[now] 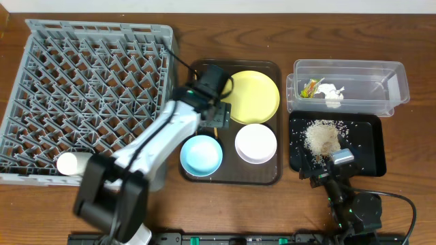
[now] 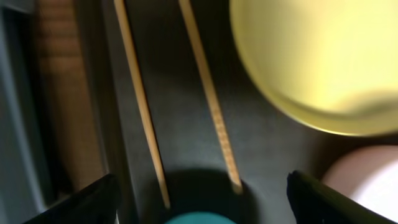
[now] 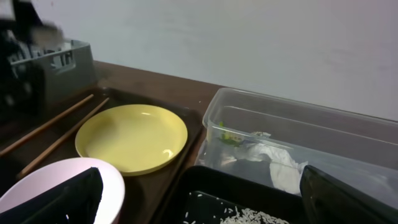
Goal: Sort waste into correct bins and load items into the dishwasher
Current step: 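Reach the left gripper to the chopsticks on the brown tray and grasp one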
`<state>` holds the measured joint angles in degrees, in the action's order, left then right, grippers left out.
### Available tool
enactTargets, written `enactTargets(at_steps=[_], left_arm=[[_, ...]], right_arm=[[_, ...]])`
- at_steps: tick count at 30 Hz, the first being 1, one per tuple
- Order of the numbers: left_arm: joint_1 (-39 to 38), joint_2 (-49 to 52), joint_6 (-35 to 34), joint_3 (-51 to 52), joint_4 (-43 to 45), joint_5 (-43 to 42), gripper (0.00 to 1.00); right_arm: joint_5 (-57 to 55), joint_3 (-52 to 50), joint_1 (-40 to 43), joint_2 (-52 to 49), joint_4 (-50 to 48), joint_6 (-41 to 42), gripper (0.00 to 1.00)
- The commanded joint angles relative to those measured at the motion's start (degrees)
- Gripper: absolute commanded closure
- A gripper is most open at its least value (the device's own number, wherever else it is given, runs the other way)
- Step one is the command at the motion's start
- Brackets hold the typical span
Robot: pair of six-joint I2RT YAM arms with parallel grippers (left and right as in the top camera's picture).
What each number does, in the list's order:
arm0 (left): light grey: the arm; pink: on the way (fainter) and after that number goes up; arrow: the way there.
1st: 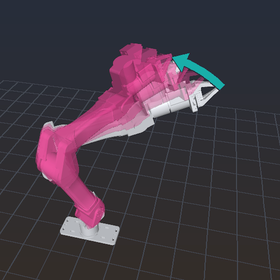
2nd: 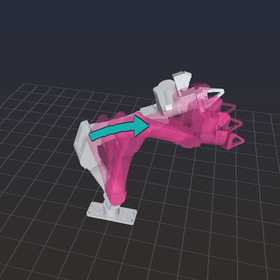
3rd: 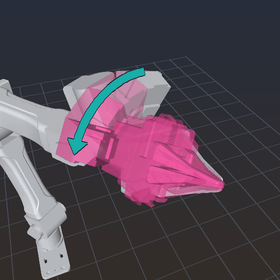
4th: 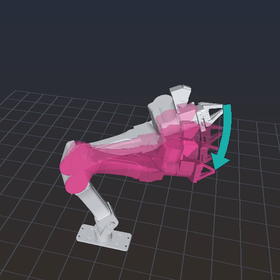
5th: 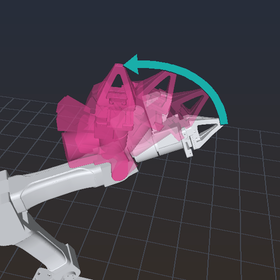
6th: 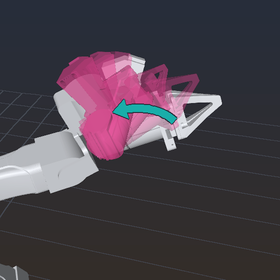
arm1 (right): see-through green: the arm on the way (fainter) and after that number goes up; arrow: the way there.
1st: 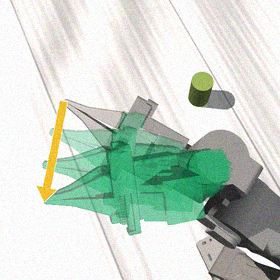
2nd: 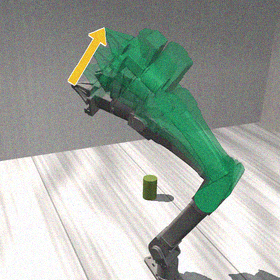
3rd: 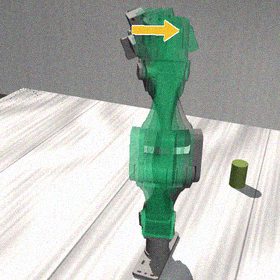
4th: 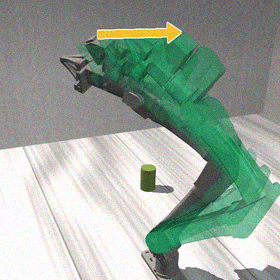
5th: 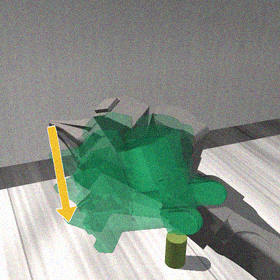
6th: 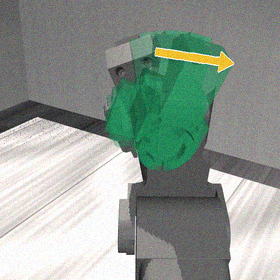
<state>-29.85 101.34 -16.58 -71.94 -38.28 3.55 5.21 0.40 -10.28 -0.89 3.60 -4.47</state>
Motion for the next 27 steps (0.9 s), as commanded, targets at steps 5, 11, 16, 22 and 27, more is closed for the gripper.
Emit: enactTargets(at_steps=[5,11,16,22,27], left_arm=[[-0.07,6.29,-2.86,-0.50,1.92,5.92,0.30],[-0.09,9.38,-3.45,-0.50,6.23,4.81,0.36],[-0.07,11.78,-4.96,-0.50,8.02,1.46,0.44],[-0.02,13.35,-6.36,-0.50,8.02,1.42,0.58],[-0.02,15.54,-7.80,-0.39,7.98,1.31,0.72]], right_arm=[[0.39,-0.09,0.52,0.46,0.22,-0.52,0.01],[0.37,-0.09,0.52,0.46,0.22,-0.52,0.01],[0.37,-0.09,0.52,0.46,0.22,-0.52,0.01],[0.37,-0.09,0.52,0.46,0.22,-0.52,0.01],[0.39,-0.09,0.52,0.46,0.22,-0.52,0.01]])
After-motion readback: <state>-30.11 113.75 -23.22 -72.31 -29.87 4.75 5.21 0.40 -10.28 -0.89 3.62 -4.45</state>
